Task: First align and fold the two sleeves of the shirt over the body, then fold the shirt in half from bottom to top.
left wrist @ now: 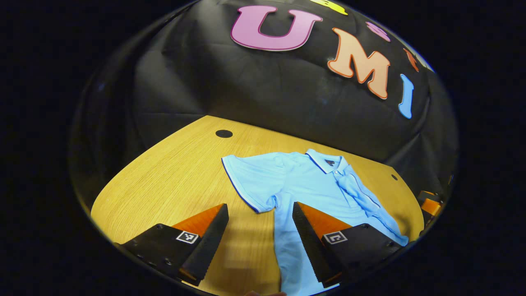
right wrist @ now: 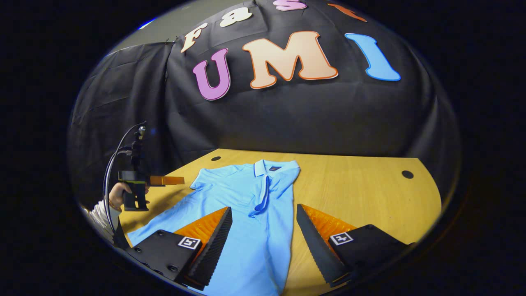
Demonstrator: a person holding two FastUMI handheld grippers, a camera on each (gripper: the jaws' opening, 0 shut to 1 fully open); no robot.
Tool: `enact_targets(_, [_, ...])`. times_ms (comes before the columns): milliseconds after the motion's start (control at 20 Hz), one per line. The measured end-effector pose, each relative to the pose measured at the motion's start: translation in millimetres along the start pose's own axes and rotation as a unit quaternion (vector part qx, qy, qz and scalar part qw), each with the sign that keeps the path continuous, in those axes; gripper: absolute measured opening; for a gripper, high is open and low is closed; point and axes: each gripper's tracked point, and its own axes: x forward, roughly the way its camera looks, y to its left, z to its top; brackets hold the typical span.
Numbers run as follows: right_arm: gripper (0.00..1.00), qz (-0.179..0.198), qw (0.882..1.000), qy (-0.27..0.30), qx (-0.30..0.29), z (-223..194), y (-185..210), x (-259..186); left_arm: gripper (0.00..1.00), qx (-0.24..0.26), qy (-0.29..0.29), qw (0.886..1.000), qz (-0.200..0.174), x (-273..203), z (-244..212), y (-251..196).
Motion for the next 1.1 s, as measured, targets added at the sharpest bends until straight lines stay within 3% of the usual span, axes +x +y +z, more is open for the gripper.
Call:
enact_targets(400, [0.98,-0.067,0.996,-0.034,0.042,-19,-35,-51,0.94,0.038,0.049,0.998,0.032,60,16,24])
enact_targets(800, [0.98,-0.109,0.990,-0.062,0.062,-23,-58,-79,0.90,0.046,0.081,0.994,0.058,74,7,33])
enact_targets(900, [0.98,-0.112,0.989,-0.069,0.073,-24,-61,-81,0.87,0.059,0.087,0.991,0.078,75,3,40])
enact_targets(1050, [0.98,-0.111,0.988,-0.067,0.083,-30,-64,-80,0.60,0.067,0.085,0.991,0.076,74,3,40])
enact_targets(1100, [0.98,-0.111,0.988,-0.065,0.082,-31,-64,-80,0.59,0.071,0.082,0.991,0.073,74,4,39])
